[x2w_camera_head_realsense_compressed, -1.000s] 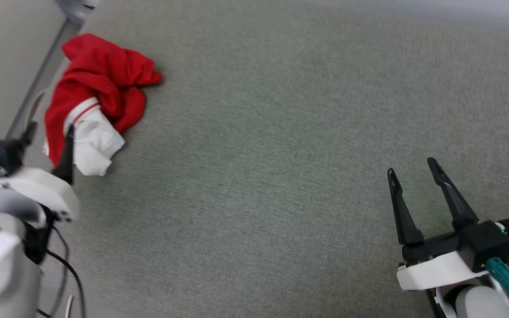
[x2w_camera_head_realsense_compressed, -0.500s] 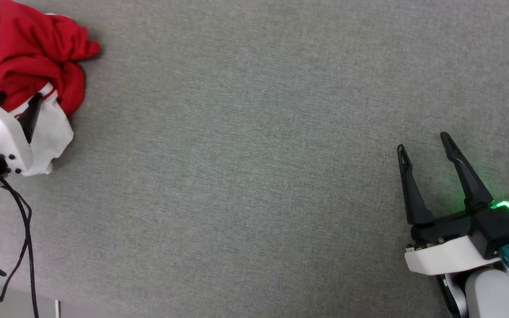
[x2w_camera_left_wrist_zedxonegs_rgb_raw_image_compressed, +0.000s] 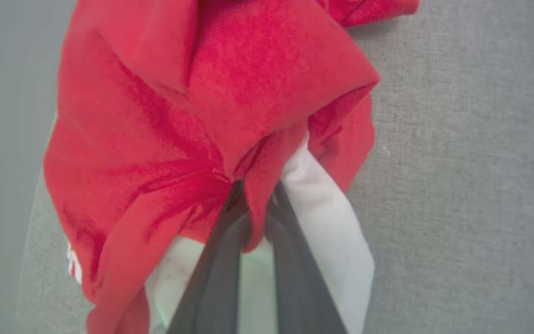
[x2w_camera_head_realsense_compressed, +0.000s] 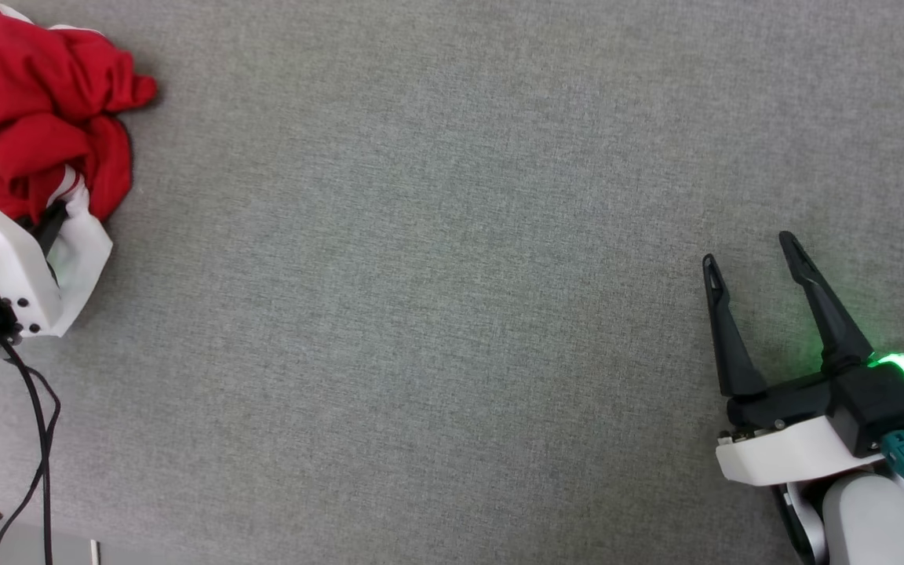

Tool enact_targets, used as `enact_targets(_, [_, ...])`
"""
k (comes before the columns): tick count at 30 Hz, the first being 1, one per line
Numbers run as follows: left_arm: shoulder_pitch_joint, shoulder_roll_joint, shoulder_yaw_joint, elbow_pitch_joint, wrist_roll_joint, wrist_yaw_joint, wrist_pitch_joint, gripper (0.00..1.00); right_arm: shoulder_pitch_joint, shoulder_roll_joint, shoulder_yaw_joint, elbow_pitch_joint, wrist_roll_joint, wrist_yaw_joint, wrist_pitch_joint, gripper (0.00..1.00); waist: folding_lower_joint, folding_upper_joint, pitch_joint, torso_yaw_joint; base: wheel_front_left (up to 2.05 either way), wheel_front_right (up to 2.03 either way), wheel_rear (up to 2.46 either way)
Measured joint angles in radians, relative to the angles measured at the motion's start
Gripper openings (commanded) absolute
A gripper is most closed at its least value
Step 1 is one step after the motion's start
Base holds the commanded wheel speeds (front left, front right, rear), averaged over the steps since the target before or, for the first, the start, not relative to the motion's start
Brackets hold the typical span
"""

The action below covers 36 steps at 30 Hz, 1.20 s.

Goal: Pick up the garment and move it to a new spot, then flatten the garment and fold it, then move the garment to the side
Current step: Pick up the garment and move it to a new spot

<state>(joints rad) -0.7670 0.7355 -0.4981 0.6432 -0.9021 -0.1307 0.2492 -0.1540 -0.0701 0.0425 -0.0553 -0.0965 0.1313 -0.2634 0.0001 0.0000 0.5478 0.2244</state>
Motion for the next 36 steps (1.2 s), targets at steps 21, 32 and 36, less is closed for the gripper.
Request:
enact_targets(21, [-0.046,0.133,-0.049,-0.125,0.063,0.009,-0.385,0.0,0.032,0.017,0.002,0.072,0.089,0.0,0.0,1.0,-0.0002,0.0,-0.294,-0.021,0.0,0.0,0.0])
enact_targets(32, [-0.122,0.174,-0.047,-0.391,0.105,0.071,-0.319,0.0,0.068,0.018,-0.034,0.082,0.171,0.0,0.0,1.0,-0.0003,0.0,-0.436,-0.127,0.0,0.0,0.0])
enact_targets(36, [-0.164,0.161,-0.055,-0.44,0.117,0.084,-0.292,0.0,0.072,0.018,-0.045,0.084,0.186,0.0,0.0,1.0,-0.0003,0.0,-0.456,-0.186,0.0,0.0,0.0])
